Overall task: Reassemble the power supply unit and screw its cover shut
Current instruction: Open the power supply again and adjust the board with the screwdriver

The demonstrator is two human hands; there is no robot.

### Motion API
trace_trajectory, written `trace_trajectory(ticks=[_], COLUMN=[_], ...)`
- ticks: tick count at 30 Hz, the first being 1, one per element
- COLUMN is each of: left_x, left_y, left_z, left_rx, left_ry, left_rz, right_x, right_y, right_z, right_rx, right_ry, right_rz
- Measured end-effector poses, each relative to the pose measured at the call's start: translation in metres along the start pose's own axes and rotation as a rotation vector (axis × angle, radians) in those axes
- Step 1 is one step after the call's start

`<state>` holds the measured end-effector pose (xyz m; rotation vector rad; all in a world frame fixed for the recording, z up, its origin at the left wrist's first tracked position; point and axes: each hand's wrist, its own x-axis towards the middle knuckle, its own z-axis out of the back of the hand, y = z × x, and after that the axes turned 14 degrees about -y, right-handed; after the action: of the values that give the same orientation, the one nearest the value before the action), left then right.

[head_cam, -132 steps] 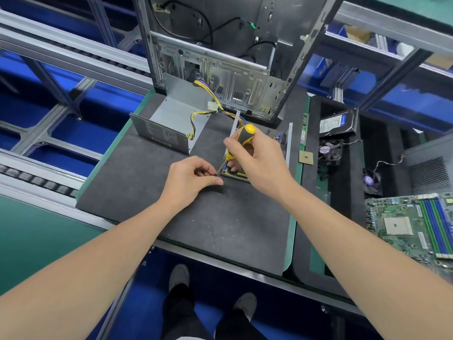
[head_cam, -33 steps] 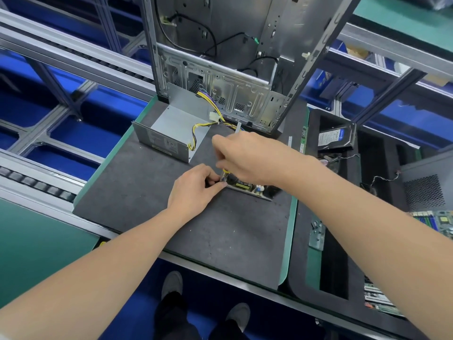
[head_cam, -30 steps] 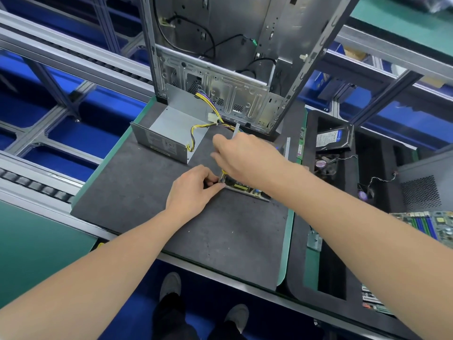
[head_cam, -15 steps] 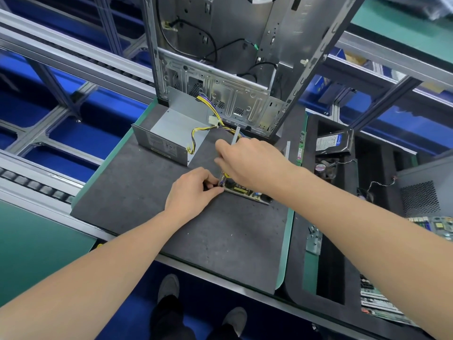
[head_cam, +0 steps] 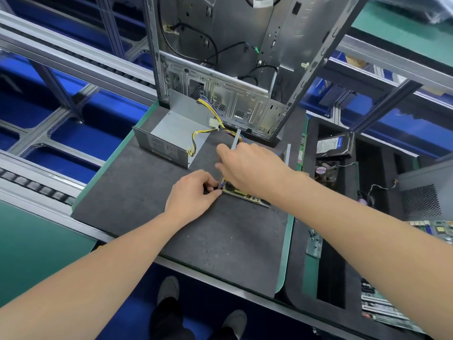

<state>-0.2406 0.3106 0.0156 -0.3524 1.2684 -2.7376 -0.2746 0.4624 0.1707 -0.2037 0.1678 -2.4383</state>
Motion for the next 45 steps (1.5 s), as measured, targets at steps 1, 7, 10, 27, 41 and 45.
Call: trace_trajectory(ticks=[1,7,10,27,41,45], left_x=[0.000,0.000,-0.001,-0.002,-0.002,-0.002], left_y=[0.000,0.000,0.001,0.001,0.000,-0.001], left_z=[0.000,0.001,0.000,0.000,0.000,0.001], left_rx=[0.003,0.012,0.012,0.002,-0.008,0.000], left_ry=[-0.004,0.003,0.005,-0.005,-0.011,-0.007], left_rz=[-0.002,-0.028,-0.024,-0.023,-0.035,-0.035], right_x=[0.000,0.003,0.002,0.003,-0.009,0.000], right_y=[-0.001,-0.020,-0.018,-0.017,0.004,0.003], right_z=[0.000,0.021,0.023,0.016,0.005,0.011], right_rx=[0.006,0.040,0.043,0.091,0.318,0.342], right_ry=[0.012,0.240,0.207,0.243,0.104,0.189], right_rz=[-0.005,0.344,0.298,0.189,-0.391,-0.448])
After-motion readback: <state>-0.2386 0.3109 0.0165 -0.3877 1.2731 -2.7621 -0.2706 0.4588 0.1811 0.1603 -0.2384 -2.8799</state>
